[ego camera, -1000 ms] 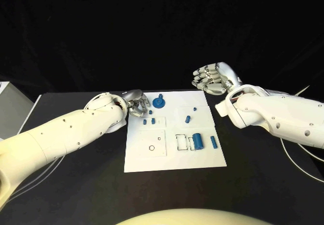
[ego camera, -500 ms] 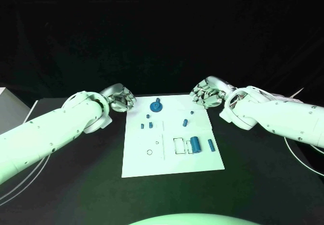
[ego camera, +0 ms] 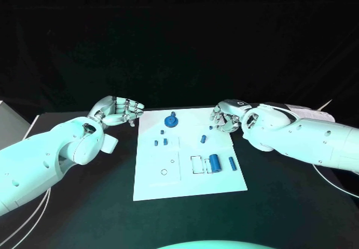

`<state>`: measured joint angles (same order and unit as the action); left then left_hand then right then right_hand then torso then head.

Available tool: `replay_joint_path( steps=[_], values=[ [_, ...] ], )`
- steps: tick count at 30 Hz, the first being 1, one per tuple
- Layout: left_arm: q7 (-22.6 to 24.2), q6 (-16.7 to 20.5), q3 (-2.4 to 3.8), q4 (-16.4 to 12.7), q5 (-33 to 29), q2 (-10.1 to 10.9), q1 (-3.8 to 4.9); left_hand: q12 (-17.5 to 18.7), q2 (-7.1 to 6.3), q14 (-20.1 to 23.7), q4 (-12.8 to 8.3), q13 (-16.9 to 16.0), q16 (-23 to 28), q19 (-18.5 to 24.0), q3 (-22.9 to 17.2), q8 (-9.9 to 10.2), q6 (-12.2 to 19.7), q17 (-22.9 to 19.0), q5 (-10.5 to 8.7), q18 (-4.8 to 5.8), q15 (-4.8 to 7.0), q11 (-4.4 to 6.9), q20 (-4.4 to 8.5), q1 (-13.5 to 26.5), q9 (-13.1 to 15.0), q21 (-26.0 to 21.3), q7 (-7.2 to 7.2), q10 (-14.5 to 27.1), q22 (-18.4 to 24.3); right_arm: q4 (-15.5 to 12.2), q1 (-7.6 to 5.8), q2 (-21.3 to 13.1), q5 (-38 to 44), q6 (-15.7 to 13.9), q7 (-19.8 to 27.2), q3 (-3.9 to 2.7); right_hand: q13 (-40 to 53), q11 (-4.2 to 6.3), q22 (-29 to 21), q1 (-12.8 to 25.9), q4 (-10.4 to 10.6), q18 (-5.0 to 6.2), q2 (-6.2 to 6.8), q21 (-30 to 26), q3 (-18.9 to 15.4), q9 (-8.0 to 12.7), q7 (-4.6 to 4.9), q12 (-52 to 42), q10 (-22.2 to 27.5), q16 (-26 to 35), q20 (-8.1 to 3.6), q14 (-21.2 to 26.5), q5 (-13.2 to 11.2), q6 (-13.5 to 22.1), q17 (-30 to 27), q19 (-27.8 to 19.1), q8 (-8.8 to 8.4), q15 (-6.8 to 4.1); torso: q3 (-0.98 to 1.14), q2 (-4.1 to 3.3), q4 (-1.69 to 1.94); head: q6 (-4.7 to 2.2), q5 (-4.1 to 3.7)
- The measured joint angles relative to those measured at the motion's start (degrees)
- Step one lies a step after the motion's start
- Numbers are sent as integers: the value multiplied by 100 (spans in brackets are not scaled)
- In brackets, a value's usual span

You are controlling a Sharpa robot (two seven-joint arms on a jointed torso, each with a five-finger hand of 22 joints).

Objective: Assemble the parts on the task board

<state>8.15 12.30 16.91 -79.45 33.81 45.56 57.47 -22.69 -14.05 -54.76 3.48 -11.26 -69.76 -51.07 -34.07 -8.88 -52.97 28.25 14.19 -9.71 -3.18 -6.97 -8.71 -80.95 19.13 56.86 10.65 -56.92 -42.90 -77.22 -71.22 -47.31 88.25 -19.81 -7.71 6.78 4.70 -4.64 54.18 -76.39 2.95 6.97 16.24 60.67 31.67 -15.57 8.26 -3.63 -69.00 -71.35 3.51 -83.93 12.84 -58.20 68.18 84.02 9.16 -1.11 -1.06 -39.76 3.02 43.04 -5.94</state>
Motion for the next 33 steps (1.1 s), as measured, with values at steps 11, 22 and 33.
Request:
replay_joint_path(
  steps=[11, 22, 33],
  values=[
    [278, 121, 128, -303, -908, 232, -166, 0, 0, 0, 0, 1, 24, 0, 0, 0, -20, -6, 0, 1, 0, 0, 0, 0, 0, 0, 20, 0, 10, 187, 98, 210, 441, 17, -308, 7, -7, 3, 19, 0, 0, 2, 0, 37, 0, -25, 0, 0, 2, -80, 2, 0, 0, 0, 41, -2, 0, -1, -1, -1, -8, -18, 7],
    [386, 178, 153, -428, -1143, 291, -210, 1, 0, 0, 0, 1, 24, -1, 33, -25, -20, -11, 0, 0, 0, 0, 0, 0, 1, 0, 20, 0, 18, 362, 189, 384, 510, 24, -351, 16, -56, -37, 228, 25, 45, -80, -26, 221, 45, -70, 25, 0, 188, -255, 83, -9, -45, -24, 118, -42, 0, 49, 15, -4, -14, 6, 26],
    [407, 206, 159, -444, -1207, 299, -219, 1, 0, 0, 0, 2, 24, -1, 33, -24, -20, -11, 0, 0, 0, 0, 0, 0, -5, -24, 20, 0, 26, 402, 235, 470, 490, 14, -336, 14, -55, 12, 256, -36, 37, -80, -86, 221, 195, -132, -10, 0, 92, -310, 104, -9, -67, -176, 106, -63, 99, 49, 19, -6, -18, 28, 39]
  ],
)
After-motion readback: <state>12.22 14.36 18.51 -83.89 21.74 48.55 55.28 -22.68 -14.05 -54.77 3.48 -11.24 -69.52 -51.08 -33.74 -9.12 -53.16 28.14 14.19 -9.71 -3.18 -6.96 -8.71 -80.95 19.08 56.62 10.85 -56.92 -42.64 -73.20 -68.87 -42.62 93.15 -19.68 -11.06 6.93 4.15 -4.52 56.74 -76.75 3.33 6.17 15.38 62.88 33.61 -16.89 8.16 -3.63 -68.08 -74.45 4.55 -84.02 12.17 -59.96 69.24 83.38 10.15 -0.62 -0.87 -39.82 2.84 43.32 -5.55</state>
